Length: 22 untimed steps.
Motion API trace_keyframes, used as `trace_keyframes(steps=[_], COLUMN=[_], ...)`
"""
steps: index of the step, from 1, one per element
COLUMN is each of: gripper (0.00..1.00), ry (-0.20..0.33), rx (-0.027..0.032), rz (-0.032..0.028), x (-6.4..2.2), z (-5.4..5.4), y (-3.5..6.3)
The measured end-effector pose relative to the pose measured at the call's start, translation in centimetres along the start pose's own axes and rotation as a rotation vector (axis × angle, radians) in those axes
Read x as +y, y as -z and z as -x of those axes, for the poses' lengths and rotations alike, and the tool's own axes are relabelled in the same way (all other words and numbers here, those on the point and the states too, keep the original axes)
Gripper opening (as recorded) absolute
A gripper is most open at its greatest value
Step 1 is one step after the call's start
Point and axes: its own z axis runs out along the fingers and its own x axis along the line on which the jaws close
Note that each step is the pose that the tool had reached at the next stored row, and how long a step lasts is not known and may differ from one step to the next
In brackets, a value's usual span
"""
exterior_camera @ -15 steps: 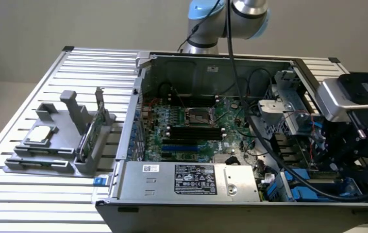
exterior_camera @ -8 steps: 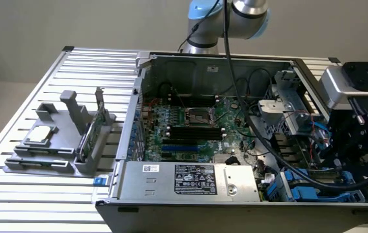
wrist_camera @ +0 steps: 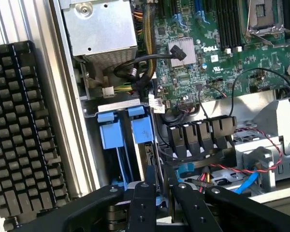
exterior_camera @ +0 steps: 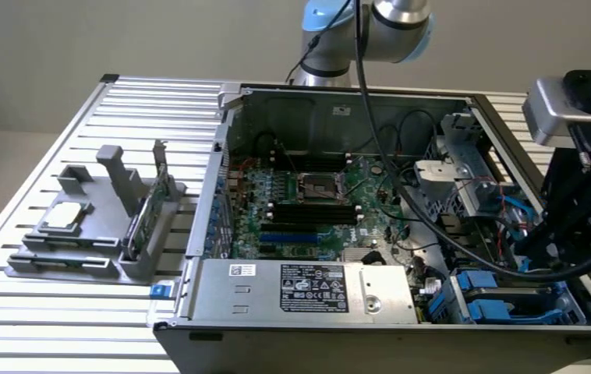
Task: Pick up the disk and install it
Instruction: 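Insert the first disk wire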
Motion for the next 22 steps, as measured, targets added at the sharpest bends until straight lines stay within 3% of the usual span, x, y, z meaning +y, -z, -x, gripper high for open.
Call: trace_keyframes(steps=[12,22], gripper=[0.22,0.22], ry=[-0.185,-0.341], rx=[0.0048,0.0023], rz=[-0.0178,-0.0307], x=[-0.01,0.00], z=[0.01,0.01], y=[0.09,0.09])
